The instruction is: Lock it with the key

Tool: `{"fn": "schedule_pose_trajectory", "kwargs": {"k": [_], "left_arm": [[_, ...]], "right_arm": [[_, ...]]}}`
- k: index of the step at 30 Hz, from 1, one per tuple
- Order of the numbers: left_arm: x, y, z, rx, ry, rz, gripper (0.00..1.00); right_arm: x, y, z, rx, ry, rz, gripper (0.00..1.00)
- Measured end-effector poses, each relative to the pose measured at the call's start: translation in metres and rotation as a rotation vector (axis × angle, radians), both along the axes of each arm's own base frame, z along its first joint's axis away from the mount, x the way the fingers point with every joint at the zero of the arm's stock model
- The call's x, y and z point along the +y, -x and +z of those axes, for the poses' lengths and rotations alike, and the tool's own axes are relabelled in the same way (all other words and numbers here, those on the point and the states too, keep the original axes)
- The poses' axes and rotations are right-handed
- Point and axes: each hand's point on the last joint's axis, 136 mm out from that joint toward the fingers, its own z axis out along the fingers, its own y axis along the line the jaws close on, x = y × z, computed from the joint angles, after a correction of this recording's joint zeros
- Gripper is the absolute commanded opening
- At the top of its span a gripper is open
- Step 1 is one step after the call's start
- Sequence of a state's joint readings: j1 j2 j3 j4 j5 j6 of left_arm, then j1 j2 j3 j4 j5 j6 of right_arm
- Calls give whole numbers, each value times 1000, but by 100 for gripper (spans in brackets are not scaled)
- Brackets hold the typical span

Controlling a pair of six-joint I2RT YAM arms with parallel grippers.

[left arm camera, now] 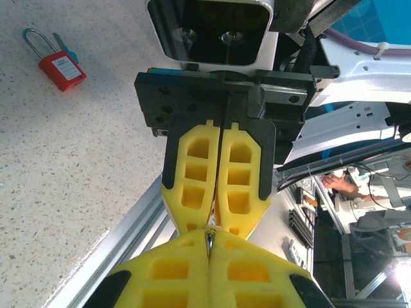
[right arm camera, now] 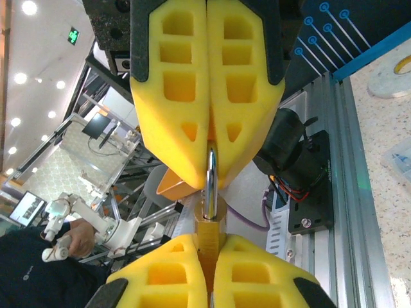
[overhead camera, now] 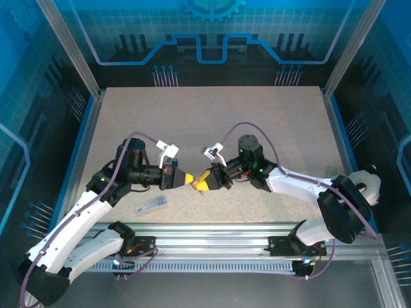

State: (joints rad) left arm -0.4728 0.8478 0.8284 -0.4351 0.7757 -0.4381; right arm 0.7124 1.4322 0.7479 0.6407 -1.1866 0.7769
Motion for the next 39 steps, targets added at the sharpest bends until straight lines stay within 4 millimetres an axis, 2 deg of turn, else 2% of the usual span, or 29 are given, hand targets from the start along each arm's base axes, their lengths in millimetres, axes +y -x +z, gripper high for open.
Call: {"fn": "schedule_pose_trajectory", "kwargs": {"k": [14, 39], "left_arm": [[-3, 0, 2, -16, 16, -12, 0], [-8, -11, -3, -7, 14, 37, 0]], "right_arm": [[-5, -3, 1, 15, -27, -6, 0], [-13, -20, -3, 15, -54, -149, 0]]}}
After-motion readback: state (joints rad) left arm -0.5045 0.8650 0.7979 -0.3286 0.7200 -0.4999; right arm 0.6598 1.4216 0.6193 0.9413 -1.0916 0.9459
